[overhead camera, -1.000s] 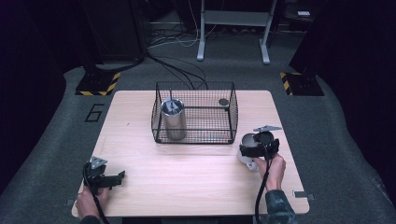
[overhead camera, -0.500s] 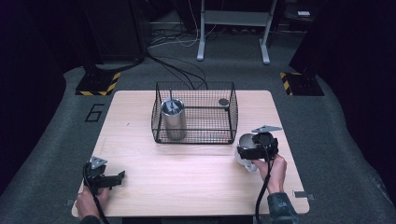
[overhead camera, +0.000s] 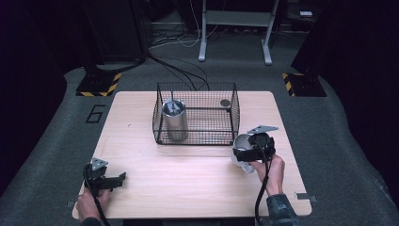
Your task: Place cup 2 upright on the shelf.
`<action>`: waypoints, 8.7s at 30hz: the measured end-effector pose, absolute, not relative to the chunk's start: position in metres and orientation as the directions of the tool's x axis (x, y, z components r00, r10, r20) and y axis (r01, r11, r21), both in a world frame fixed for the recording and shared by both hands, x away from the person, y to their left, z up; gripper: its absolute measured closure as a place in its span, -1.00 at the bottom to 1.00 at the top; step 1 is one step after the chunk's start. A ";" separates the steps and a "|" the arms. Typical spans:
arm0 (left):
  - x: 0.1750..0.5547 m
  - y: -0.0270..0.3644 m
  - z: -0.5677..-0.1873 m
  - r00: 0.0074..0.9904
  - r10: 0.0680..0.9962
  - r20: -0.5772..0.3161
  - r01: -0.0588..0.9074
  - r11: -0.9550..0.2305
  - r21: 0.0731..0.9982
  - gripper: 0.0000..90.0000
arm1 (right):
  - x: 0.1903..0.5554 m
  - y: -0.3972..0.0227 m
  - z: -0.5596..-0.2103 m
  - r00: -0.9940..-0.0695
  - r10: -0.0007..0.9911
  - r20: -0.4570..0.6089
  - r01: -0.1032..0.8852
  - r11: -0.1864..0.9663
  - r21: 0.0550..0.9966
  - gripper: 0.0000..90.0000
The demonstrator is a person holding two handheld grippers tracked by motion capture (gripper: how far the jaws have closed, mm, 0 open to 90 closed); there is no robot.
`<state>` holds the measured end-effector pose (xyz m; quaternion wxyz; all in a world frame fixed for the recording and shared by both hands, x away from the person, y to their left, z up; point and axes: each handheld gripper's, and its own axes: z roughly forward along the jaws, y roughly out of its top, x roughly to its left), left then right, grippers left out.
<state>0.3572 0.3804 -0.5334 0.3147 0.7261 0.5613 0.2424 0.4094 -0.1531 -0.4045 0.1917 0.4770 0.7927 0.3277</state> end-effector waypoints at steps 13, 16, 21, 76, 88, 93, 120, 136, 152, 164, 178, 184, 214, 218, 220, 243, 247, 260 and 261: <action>0.357 0.380 -0.533 0.252 0.968 -0.001 0.663 -0.172 0.729 -0.99 | 0.407 -0.140 -0.393 -0.508 0.861 -0.001 0.604 0.357 0.713 -0.88; 0.357 0.381 -0.533 0.254 0.967 0.001 0.662 -0.174 0.729 -0.99 | 0.407 -0.137 -0.391 -0.511 0.860 0.005 0.605 0.355 0.713 -0.88; 0.357 0.380 -0.533 0.253 0.967 -0.001 0.662 -0.173 0.729 -0.99 | 0.407 -0.132 -0.385 -0.520 0.854 -0.001 0.593 0.362 0.719 -0.88; 0.357 0.381 -0.533 0.253 0.967 0.000 0.662 -0.174 0.729 -0.99 | 0.455 -0.090 -0.314 -0.579 0.813 -0.066 0.502 0.419 0.757 -0.88; 0.357 0.381 -0.533 0.254 0.967 0.001 0.662 -0.175 0.729 -0.99 | 0.476 -0.082 -0.309 -0.586 0.806 -0.084 0.500 0.441 0.746 -0.88; 0.357 0.380 -0.533 0.252 0.968 -0.001 0.663 -0.172 0.729 -0.99 | 0.488 -0.080 -0.311 -0.587 0.805 -0.089 0.502 0.448 0.740 -0.88; 0.357 0.380 -0.533 0.252 0.968 -0.001 0.663 -0.172 0.729 -0.99 | 0.546 -0.052 -0.329 -0.592 0.800 -0.096 0.544 0.484 0.685 -0.88; 0.357 0.381 -0.533 0.253 0.967 0.001 0.663 -0.174 0.729 -0.99 | 0.571 -0.041 -0.346 -0.592 0.803 -0.072 0.567 0.479 0.670 -0.88; 0.357 0.381 -0.533 0.253 0.967 0.001 0.663 -0.174 0.728 -0.99 | 0.590 -0.032 -0.372 -0.606 0.791 -0.080 0.580 0.509 0.636 -0.88; 0.357 0.381 -0.533 0.254 0.967 0.001 0.662 -0.174 0.729 -0.99 | 0.596 -0.023 -0.391 -0.594 0.802 -0.066 0.618 0.507 0.601 -0.88; 0.357 0.381 -0.533 0.253 0.968 0.001 0.664 -0.174 0.728 -0.99 | 0.604 -0.019 -0.410 -0.598 0.798 -0.067 0.631 0.521 0.574 -0.88; 0.357 0.381 -0.533 0.253 0.967 0.001 0.664 -0.175 0.727 -0.99 | 0.607 -0.020 -0.418 -0.590 0.806 -0.049 0.651 0.511 0.561 -0.88; 0.357 0.380 -0.533 0.250 0.968 0.002 0.665 -0.173 0.726 -1.00 | 0.589 -0.032 -0.386 -0.531 0.847 0.030 0.689 0.411 0.597 -1.00; 0.357 0.380 -0.533 0.247 0.969 -0.003 0.667 -0.168 0.726 -1.00 | 0.575 -0.036 -0.371 -0.543 0.838 0.048 0.672 0.400 0.623 -1.00; 0.357 0.380 -0.533 0.248 0.969 -0.001 0.667 -0.170 0.726 -1.00 | 0.568 -0.040 -0.365 -0.558 0.827 0.066 0.661 0.395 0.638 -1.00; 0.357 0.381 -0.533 0.255 0.967 0.004 0.664 -0.178 0.726 -1.00 | 0.454 -0.072 -0.334 -0.682 0.732 0.007 0.498 0.457 0.737 -1.00; 0.357 0.381 -0.533 0.254 0.967 0.004 0.664 -0.177 0.726 -1.00 | 0.435 -0.086 -0.337 -0.678 0.735 -0.001 0.484 0.447 0.753 -1.00; 0.357 0.381 -0.533 0.255 0.967 0.004 0.664 -0.178 0.726 -0.99 | 0.400 -0.153 -0.376 -0.611 0.791 0.021 0.513 0.376 0.772 -1.00; 0.357 0.381 -0.533 0.255 0.967 0.004 0.664 -0.178 0.726 -0.99 | 0.398 -0.158 -0.380 -0.598 0.801 0.028 0.524 0.364 0.770 -1.00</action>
